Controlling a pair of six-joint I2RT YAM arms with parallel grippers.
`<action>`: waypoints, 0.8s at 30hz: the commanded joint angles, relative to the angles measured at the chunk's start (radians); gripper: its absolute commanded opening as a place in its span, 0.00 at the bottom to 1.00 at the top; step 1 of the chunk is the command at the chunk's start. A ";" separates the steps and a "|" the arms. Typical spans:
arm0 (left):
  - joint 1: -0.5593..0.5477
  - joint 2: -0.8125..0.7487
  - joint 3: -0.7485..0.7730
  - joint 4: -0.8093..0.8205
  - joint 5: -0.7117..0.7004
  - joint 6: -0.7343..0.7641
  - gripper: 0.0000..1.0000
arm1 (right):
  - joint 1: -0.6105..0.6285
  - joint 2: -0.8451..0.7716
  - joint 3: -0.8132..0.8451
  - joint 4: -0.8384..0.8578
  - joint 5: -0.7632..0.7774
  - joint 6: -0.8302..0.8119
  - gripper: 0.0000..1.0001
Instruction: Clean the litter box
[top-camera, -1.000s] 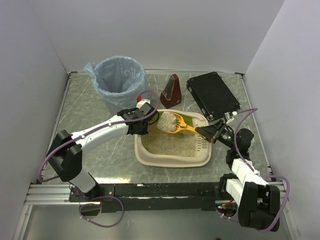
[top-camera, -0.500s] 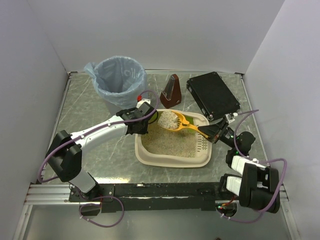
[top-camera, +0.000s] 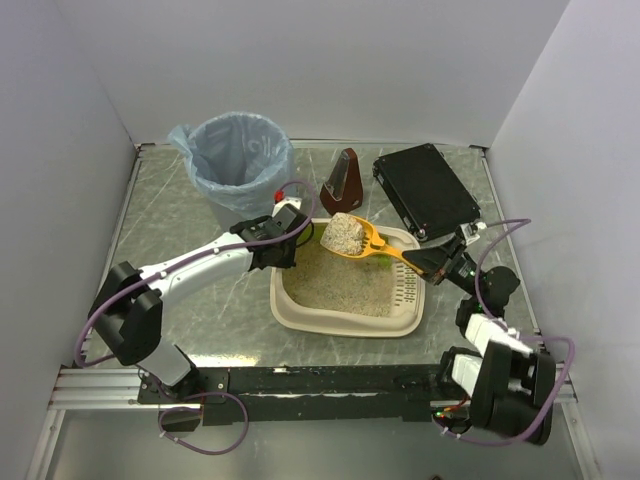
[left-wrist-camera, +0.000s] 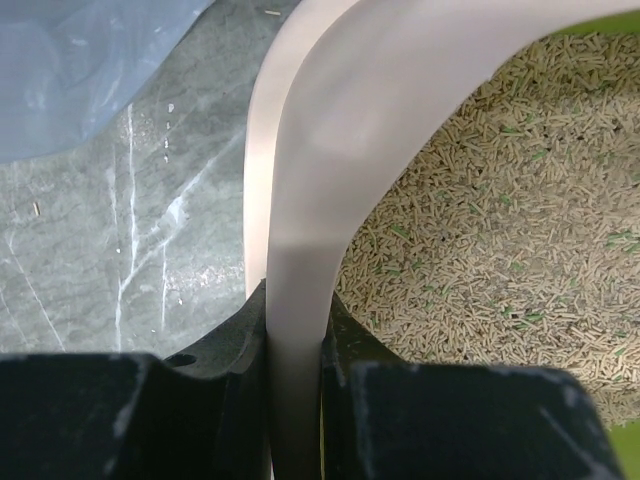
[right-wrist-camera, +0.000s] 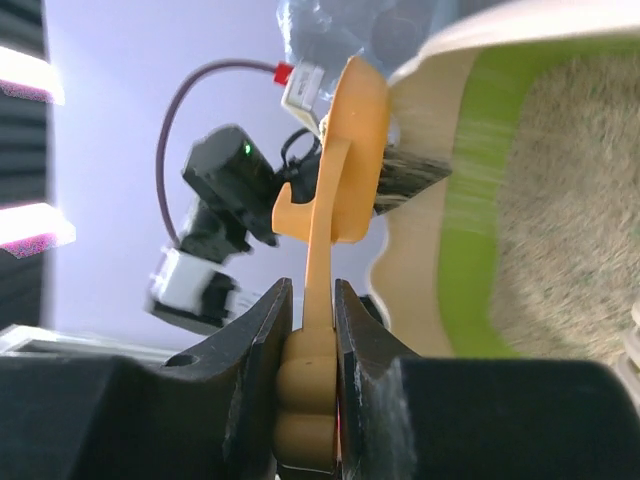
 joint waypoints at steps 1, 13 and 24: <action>0.001 -0.109 0.004 0.217 0.076 -0.076 0.01 | 0.006 -0.155 0.062 -0.042 -0.008 -0.168 0.00; 0.004 -0.115 0.022 0.184 0.087 -0.066 0.01 | 0.002 -0.212 0.073 -0.128 -0.027 -0.162 0.00; 0.004 -0.112 0.019 0.177 0.108 -0.065 0.01 | 0.000 -0.205 0.015 -0.151 0.079 -0.142 0.00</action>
